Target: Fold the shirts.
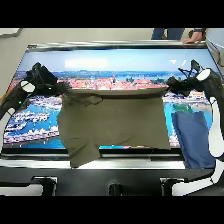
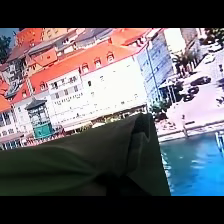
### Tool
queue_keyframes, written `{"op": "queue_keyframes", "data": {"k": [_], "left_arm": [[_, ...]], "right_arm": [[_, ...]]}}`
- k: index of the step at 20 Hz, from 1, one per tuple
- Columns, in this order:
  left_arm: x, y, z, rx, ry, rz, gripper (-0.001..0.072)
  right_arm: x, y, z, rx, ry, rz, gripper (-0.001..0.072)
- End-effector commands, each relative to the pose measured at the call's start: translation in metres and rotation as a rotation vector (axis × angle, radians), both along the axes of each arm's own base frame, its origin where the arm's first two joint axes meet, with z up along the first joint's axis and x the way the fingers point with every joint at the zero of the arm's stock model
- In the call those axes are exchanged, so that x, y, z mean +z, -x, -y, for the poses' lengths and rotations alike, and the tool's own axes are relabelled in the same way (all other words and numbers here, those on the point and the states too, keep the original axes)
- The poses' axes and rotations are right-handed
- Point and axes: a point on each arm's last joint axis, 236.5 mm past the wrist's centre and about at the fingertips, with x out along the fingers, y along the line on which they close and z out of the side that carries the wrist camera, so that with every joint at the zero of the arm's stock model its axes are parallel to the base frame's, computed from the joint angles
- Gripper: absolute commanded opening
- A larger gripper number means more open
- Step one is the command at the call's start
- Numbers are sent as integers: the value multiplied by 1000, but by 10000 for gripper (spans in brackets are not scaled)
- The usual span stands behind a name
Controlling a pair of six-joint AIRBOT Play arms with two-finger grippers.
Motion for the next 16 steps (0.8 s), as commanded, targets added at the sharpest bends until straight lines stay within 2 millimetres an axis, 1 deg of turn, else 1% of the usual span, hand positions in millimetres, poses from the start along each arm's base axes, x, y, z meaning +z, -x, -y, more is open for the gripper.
{"op": "queue_keyframes", "data": {"k": [1,2,3,4,6,7,8,10,12,13,14,15,16], "left_arm": [[8,35,1,-99,1,-105,39],[2,57,1,-142,-10,-187,39],[-10,82,1,-193,-32,-292,39],[-23,105,-2,-229,-58,-388,39],[-50,136,-3,-249,-51,-504,39],[-62,146,-2,-248,-44,-537,39],[-73,155,-2,-246,-38,-567,39],[-87,168,0,-249,-29,-613,39],[-92,173,1,-248,-26,-626,39],[-93,172,1,-246,-25,-624,39],[-93,171,1,-245,-25,-621,39],[-93,171,0,-241,-24,-620,55],[-91,172,-1,-242,-23,-622,230]], "right_arm": [[-2,55,8,113,95,-187,42],[-4,72,9,114,99,-251,42],[-9,84,8,116,94,-305,42],[-20,97,5,128,82,-357,42],[-45,123,-1,139,48,-470,42],[-57,133,-3,142,36,-508,41],[-64,139,-4,142,30,-531,41],[-74,145,-7,138,18,-547,41],[-80,153,-10,122,1,-578,41],[-81,154,-12,113,-11,-587,41],[-81,155,-14,102,-21,-590,42],[-80,153,-14,88,-25,-587,47],[-78,153,-14,66,-29,-590,177]]}}
